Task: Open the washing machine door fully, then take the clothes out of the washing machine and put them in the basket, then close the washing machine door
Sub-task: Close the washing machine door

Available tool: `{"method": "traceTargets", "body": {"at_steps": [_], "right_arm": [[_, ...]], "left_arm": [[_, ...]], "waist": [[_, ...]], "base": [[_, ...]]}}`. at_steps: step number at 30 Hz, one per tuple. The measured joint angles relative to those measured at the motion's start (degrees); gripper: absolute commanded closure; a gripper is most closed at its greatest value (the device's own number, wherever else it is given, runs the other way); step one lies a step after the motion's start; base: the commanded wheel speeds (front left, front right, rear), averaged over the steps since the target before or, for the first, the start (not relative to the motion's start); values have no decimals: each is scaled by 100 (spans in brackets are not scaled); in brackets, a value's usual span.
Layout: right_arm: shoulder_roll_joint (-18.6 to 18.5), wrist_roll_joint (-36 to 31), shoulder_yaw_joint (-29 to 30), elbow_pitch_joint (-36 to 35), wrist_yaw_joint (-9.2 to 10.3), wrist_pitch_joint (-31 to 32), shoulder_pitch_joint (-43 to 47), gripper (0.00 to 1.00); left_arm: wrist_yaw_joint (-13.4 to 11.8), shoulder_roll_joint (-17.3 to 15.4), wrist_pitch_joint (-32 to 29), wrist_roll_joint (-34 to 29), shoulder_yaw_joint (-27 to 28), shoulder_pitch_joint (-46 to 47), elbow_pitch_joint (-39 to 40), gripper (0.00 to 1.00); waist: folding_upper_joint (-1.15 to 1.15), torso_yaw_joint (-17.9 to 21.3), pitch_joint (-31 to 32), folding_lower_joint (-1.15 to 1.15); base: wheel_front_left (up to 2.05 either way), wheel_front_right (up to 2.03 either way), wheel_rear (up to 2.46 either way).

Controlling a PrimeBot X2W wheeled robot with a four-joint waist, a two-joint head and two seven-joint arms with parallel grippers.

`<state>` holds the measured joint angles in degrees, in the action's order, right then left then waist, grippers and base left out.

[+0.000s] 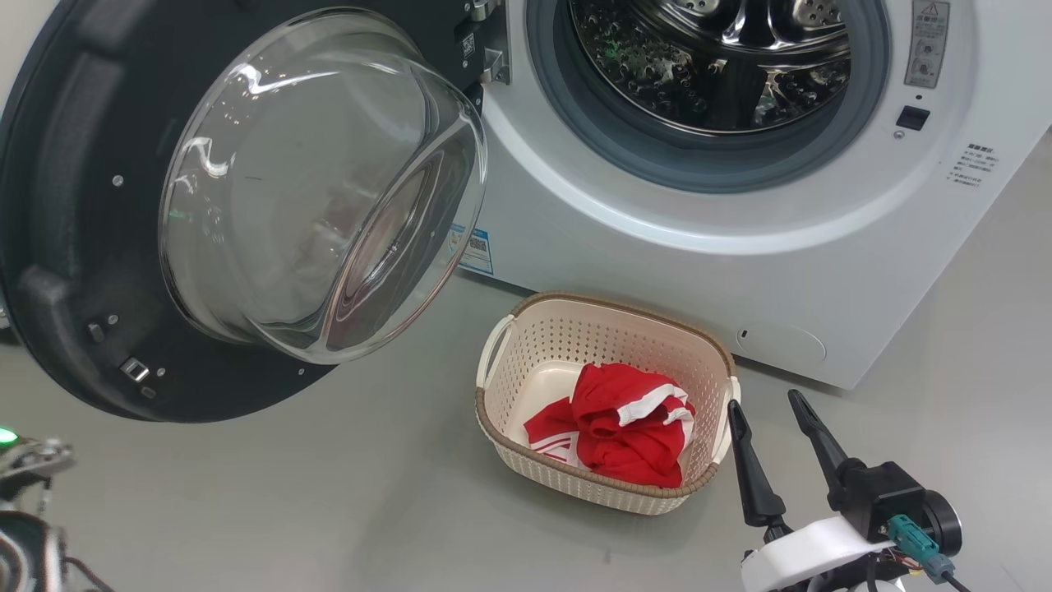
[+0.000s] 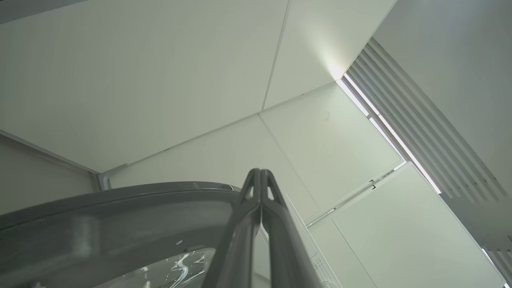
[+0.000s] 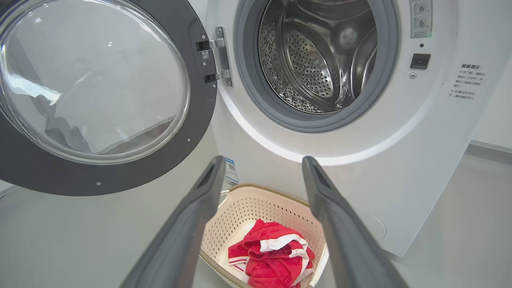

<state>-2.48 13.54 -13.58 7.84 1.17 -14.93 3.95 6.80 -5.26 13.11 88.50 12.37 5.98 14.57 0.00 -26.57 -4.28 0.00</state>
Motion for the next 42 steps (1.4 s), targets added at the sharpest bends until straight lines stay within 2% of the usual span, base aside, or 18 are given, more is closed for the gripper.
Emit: {"method": "traceTargets", "body": {"at_steps": [1,5,10,14,24,32,42], "right_arm": [[0,0,0,0,0,0,0,0],[0,-11,-5,5,-1,0,-7,0],[-1,-53,-7,24,-9,0,-25,0],[-4,-67,-49,33,-53,0,-58,0],[-10,-102,-59,90,-108,0,-168,0],[-9,-109,-40,101,-109,0,-225,0],[-10,-160,-37,157,-111,0,-235,0]], "left_arm": [[0,0,0,0,0,0,0,100],[-108,-349,-80,292,455,293,-346,100],[-349,-740,-259,441,788,573,-1066,100],[-557,-909,-439,817,981,736,-1671,100],[-956,-1324,-1322,1112,636,899,-2777,100],[-1009,-1477,-1965,1287,291,999,-3247,100],[-939,-1569,-2376,1338,210,1088,-3641,100]], "waist": [[0,0,0,0],[0,11,-50,0],[0,37,-92,0],[0,71,-128,0],[0,218,-203,0],[0,309,-248,0],[0,369,-320,0]], "base": [[0,0,0],[0,0,0],[0,0,0],[0,0,0],[0,0,0],[0,0,0],[0,0,0]]}}
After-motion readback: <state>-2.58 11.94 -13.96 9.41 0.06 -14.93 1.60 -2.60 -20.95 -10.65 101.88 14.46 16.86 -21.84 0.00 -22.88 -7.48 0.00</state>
